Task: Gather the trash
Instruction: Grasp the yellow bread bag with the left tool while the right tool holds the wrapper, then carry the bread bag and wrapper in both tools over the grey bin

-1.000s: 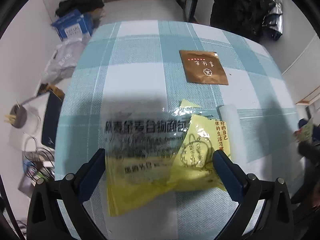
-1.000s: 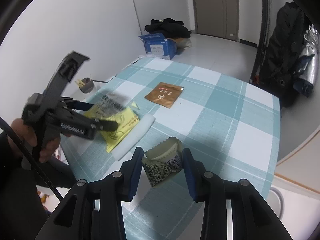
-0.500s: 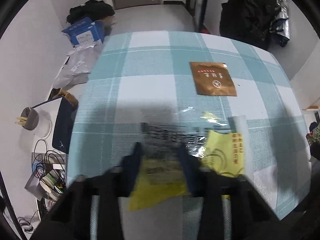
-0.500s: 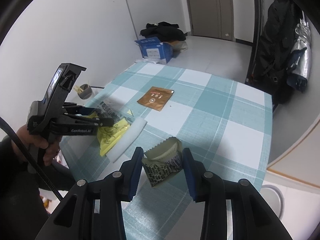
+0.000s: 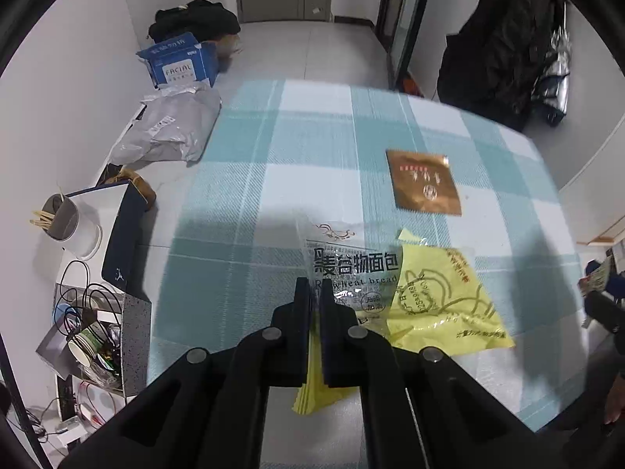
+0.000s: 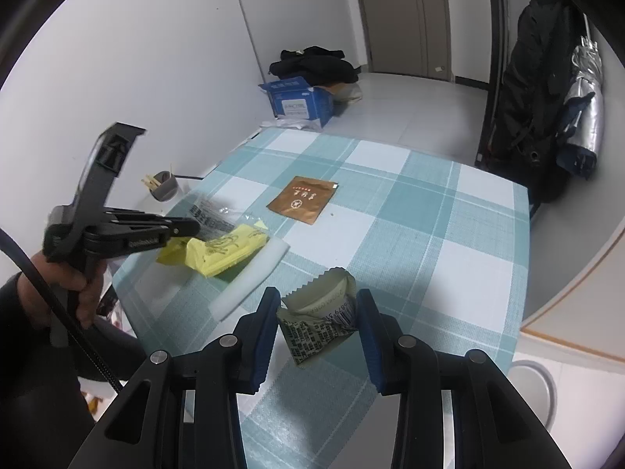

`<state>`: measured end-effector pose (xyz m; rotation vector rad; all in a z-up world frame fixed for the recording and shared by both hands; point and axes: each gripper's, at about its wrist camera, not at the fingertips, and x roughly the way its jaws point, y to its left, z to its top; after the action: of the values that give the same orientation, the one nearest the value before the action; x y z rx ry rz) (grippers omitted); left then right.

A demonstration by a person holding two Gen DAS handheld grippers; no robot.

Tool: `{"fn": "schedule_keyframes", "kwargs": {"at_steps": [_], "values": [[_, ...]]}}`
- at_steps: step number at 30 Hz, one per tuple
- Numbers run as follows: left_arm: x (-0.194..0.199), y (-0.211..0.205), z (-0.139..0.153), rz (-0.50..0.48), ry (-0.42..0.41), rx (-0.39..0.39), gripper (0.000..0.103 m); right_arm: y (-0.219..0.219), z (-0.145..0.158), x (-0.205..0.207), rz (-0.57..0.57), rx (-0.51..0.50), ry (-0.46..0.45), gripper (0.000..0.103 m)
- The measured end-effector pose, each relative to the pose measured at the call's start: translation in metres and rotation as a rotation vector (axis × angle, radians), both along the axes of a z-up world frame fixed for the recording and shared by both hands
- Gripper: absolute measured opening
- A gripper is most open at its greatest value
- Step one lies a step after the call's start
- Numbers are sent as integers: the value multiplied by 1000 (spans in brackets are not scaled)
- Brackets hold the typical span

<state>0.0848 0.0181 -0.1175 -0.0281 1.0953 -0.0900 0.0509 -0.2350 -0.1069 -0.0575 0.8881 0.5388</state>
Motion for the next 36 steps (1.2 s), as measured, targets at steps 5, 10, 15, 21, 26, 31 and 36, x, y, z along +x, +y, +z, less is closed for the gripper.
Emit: {"fn": "schedule_keyframes", "kwargs": {"at_steps": [5,10,15,21,26,31,36], "values": [[-6,8,14,21,-42,-48,1,3,1,2,-4,1,0,38],[-11,9,27,24,-79,-80,1,5,4,2,-18,12,-2,38],[-16,10,42,29,-118,-109,1,6,16,0,-33,54,-22,38],[-21,15,63,42,-176,-167,0,6,37,-7,-57,90,-62,38],[-27,13,79,41,-223,-203,0,5,58,-14,-65,118,-105,38],[-34,5,95,24,-269,-238,0,3,82,-28,-67,120,-172,38],[-38,-6,113,2,-309,-277,0,-8,106,-34,-90,129,-221,38]]}}
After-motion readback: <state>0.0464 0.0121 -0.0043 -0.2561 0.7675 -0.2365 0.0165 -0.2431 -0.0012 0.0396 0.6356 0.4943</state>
